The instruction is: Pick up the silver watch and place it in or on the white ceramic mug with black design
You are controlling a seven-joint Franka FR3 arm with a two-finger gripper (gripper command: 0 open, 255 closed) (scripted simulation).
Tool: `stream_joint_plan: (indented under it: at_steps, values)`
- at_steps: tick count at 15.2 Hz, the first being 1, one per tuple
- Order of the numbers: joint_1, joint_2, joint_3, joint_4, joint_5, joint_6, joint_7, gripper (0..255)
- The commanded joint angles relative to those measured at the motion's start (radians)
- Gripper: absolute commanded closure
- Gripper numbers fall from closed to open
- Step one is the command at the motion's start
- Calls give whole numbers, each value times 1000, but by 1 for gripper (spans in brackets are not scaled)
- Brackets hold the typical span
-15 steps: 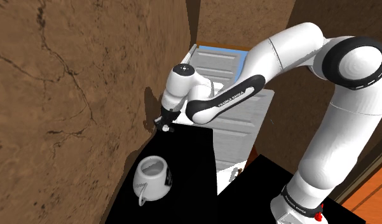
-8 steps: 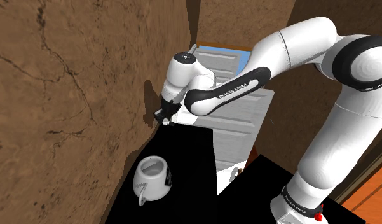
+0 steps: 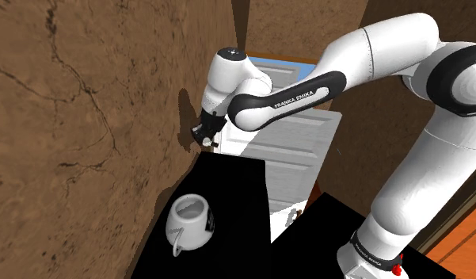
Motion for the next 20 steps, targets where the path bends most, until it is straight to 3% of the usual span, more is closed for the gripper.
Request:
stream_joint_plan:
  at_steps: [1,11,20]
  values:
    - [-1,-8,0,19,16,-24,-16,255]
    - [-1,-48,-1,109,78,-137,-78,255]
    - [85,-154,97,42,109,-189,91,255]
